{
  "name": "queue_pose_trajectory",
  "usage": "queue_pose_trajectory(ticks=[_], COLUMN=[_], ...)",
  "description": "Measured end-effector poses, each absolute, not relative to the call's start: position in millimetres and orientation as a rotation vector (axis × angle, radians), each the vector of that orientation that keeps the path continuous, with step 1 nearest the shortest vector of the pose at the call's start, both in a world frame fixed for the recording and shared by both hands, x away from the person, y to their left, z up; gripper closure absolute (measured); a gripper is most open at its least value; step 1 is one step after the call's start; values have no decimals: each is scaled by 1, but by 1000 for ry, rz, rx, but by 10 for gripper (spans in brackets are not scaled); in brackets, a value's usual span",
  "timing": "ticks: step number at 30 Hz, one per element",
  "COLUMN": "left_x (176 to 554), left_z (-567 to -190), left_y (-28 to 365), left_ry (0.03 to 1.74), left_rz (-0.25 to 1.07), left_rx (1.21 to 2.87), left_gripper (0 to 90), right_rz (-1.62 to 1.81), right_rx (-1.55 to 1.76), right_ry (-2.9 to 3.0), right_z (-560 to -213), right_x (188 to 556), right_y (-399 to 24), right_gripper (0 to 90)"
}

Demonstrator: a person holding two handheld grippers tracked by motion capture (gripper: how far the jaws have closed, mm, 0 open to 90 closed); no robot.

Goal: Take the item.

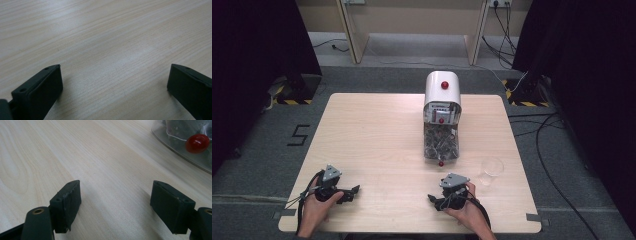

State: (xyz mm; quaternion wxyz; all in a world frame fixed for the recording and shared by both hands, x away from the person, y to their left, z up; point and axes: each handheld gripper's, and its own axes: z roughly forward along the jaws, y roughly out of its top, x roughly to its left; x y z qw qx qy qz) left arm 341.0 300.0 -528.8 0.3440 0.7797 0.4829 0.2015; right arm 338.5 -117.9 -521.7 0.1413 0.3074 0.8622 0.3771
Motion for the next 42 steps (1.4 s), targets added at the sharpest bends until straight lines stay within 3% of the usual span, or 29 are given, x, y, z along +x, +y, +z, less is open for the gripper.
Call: queue_pose_trajectory(ticks=[17, 42], left_x=[341, 341], left_z=[-529, -529], left_y=[300, 300], left_ry=[1254, 1255], left_rz=[523, 523], left_rx=[2026, 2025], left_gripper=[0, 0], right_rz=[1102, 1214], right_rx=[867, 828], right_ry=[2476, 2264], right_z=[-520, -473], right_x=[338, 362], right_y=[-113, -117], right_gripper=[297, 404])
